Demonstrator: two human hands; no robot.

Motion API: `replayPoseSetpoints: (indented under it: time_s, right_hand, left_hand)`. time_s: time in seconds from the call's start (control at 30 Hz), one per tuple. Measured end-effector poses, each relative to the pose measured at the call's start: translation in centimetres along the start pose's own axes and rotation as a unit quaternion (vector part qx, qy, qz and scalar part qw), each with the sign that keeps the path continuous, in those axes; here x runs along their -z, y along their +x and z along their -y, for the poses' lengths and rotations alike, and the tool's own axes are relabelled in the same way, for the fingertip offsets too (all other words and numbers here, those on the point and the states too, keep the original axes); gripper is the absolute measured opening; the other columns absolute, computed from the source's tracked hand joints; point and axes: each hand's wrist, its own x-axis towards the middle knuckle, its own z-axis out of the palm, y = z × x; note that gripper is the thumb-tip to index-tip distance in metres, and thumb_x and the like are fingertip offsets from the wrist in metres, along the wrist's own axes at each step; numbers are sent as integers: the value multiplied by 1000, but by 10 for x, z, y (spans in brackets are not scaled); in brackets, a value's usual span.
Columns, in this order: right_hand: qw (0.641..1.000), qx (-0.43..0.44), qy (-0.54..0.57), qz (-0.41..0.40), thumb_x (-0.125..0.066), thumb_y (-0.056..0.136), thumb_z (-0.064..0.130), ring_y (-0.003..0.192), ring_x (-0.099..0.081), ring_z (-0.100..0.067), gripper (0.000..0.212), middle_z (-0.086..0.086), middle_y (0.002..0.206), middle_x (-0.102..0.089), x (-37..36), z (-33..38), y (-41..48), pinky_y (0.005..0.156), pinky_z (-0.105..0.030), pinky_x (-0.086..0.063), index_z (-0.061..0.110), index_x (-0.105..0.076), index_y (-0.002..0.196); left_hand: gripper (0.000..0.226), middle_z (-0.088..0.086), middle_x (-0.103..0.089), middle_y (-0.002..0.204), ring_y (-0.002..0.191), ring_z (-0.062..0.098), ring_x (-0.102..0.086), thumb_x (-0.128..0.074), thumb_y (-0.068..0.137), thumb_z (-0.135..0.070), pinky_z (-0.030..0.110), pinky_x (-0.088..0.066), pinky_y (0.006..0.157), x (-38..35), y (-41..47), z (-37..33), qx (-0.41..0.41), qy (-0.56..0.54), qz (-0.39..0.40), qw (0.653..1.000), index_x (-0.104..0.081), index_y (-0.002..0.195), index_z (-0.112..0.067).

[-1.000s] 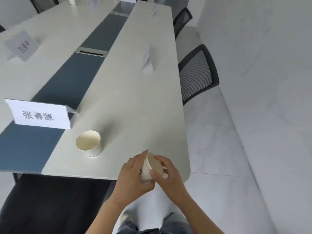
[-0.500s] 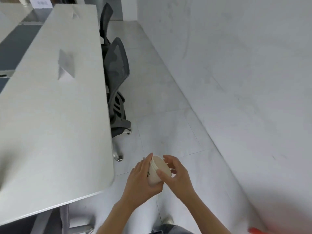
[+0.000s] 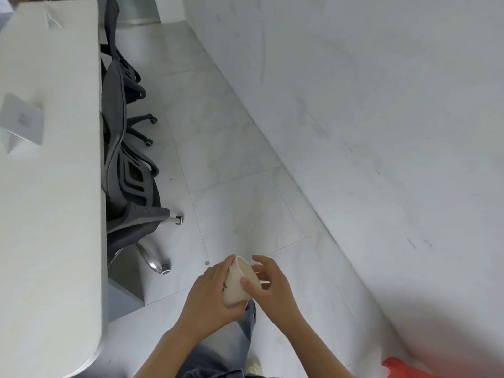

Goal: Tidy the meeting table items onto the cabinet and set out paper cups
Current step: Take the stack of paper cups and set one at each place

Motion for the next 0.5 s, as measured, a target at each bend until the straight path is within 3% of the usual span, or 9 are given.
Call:
replayPoseSetpoints:
  time_s: [0.1, 0.3, 0.5]
  right_hand:
    - [1000, -15, 8, -17, -68, 79, 24, 92, -59, -5, 39, 12, 98, -59, 21, 5, 33, 74, -15, -50, 38, -44, 106]
    - [997, -19, 11, -76, -65, 81, 23, 93, -58, -4, 36, 12, 99, -58, 65, 37, 119, 68, -13, -50, 31, -46, 110]
    - [998, 1, 3, -63, -65, 81, 21, 92, -57, -4, 37, 8, 101, -59, 80, 86, 220, 68, -12, -49, 30, -47, 111]
  left_hand:
    - [83, -19, -45, 106, 92, 4, -47, -47, 53, -54, 15, -38, 80, -4, 45, -6, -15, 3, 11, 1000, -33, 131, -28]
    - [75, -14, -51, 116, 98, 7, -50, -60, 62, -43, 20, -45, 85, 5, 157, -31, -60, -16, 38, 997, -33, 130, -30]
    - [74, -16, -52, 110, 94, 10, -53, -60, 59, -44, 19, -47, 80, 43, 254, -39, -43, -53, -6, 998, -37, 127, -30]
